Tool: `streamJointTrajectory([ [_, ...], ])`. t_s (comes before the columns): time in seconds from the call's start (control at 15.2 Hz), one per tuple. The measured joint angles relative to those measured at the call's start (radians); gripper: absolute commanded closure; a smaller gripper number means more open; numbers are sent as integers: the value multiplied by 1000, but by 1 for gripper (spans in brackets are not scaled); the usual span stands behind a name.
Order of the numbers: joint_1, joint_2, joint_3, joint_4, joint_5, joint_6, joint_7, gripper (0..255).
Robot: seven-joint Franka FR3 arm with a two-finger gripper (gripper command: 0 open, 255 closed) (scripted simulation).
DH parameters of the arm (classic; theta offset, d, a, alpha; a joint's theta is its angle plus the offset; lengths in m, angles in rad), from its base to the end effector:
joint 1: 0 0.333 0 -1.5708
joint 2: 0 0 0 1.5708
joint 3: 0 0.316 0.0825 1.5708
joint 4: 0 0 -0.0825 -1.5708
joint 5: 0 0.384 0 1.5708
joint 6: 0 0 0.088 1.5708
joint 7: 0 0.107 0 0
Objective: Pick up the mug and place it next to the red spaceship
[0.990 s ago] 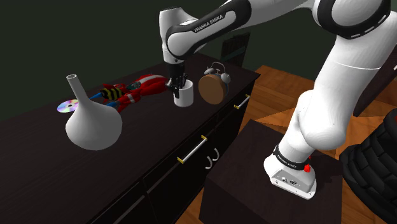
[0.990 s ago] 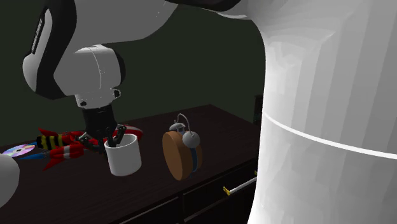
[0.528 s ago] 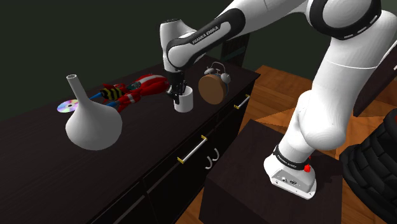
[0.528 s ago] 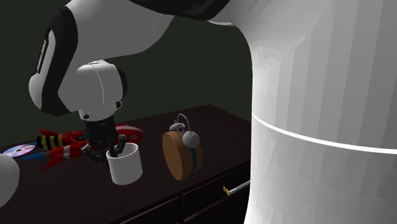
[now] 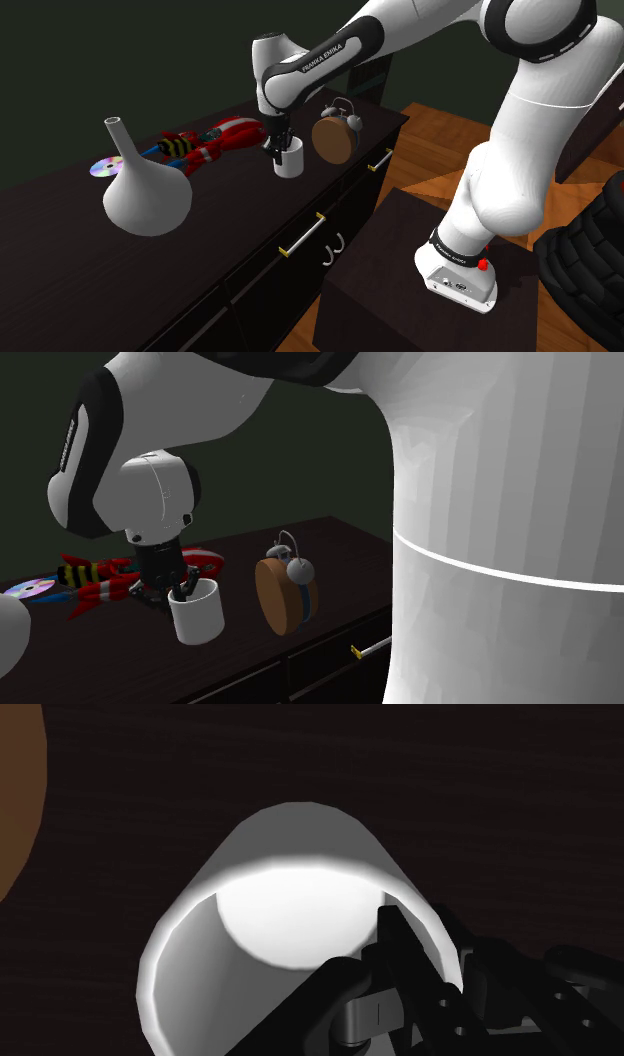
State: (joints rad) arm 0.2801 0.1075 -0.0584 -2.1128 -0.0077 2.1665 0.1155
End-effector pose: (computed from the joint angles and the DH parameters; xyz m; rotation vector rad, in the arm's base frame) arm 0.5402 0.1218 0.3603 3.1145 0.1728 -0.0792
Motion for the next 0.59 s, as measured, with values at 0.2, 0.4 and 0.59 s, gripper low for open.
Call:
streamJointTrajectory([
  [0.2, 0, 0, 0, 0, 0, 0, 0, 0],
  [0.4, 0, 0, 0, 0, 0, 0, 0, 0],
  [0.59, 0, -30, -1, 39, -2, -67, -1, 0],
])
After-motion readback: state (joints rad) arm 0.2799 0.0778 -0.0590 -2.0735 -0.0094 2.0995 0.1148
